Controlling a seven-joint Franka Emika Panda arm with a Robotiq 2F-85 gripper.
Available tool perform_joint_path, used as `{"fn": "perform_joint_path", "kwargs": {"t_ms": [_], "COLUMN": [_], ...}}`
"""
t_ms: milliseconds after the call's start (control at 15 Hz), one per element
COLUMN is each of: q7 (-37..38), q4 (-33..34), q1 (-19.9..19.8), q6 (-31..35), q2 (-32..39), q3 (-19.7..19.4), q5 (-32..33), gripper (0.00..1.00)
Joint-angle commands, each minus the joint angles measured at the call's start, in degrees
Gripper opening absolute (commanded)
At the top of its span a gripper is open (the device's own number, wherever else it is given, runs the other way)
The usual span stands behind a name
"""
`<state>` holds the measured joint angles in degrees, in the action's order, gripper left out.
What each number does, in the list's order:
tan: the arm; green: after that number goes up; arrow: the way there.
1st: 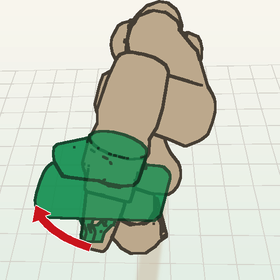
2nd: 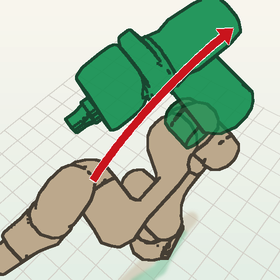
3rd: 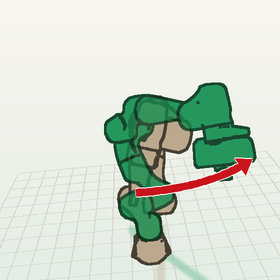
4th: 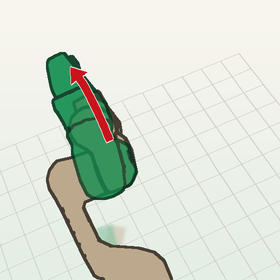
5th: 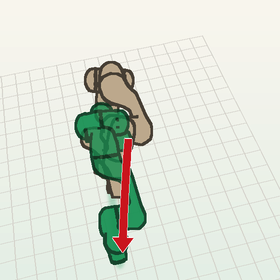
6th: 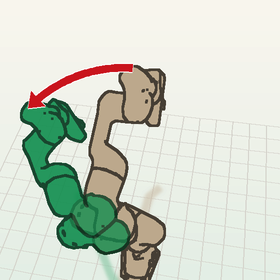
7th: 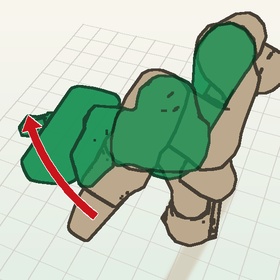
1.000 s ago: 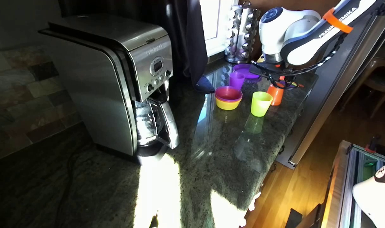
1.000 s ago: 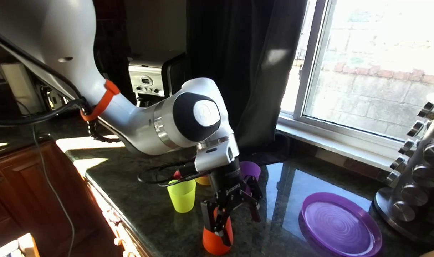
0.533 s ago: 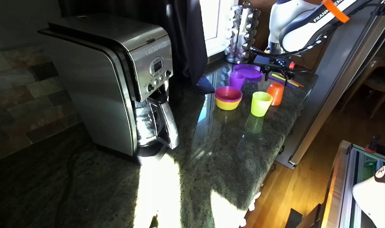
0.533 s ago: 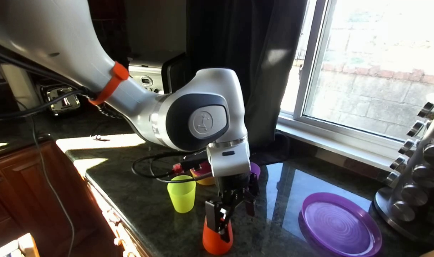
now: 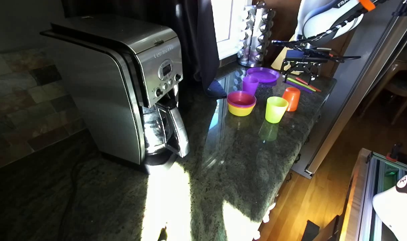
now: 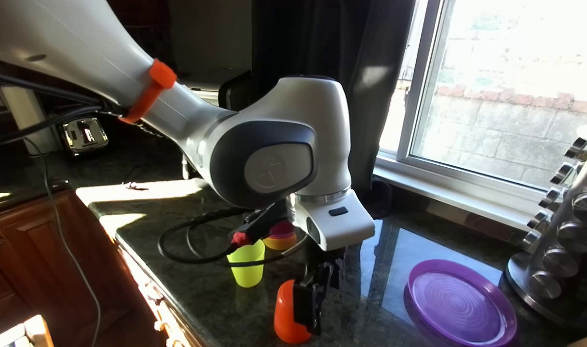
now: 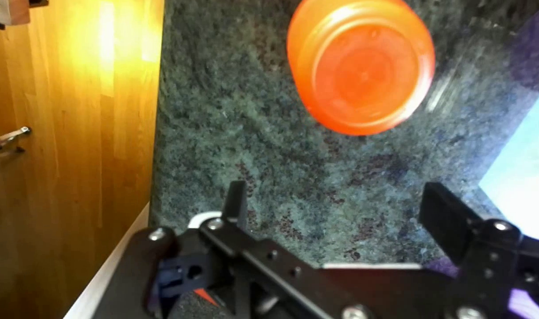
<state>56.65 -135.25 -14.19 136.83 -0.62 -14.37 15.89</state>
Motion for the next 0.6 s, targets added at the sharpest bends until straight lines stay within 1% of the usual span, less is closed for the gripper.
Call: {"fn": "perform_joint_path", "kwargs": {"t_ms": [0, 133, 200, 333, 467, 533], "q7": [-0.71, -1.04, -1.04, -1.71, -4.97, -8.66], "q4": [0.07, 0.05, 0.07, 0.39, 0.33, 0.57], "q1": [-0.23, -0.21, -0.23, -1.15, -2.16, -2.75], "q6": [-0.12, -0.12, 0.66, 2.97, 5.15, 7.14], "q2": [-0.18, -0.23, -0.04, 0.26, 0.03, 0.53], "q3": [0.11, 0.15, 0.15, -0.74, -1.81, -2.51], "q5": [-0.14, -0.17, 0.86, 6.12, 11.0, 11.99], "gripper": [1.0, 1.0, 1.0, 1.0, 1.0, 1.0]}}
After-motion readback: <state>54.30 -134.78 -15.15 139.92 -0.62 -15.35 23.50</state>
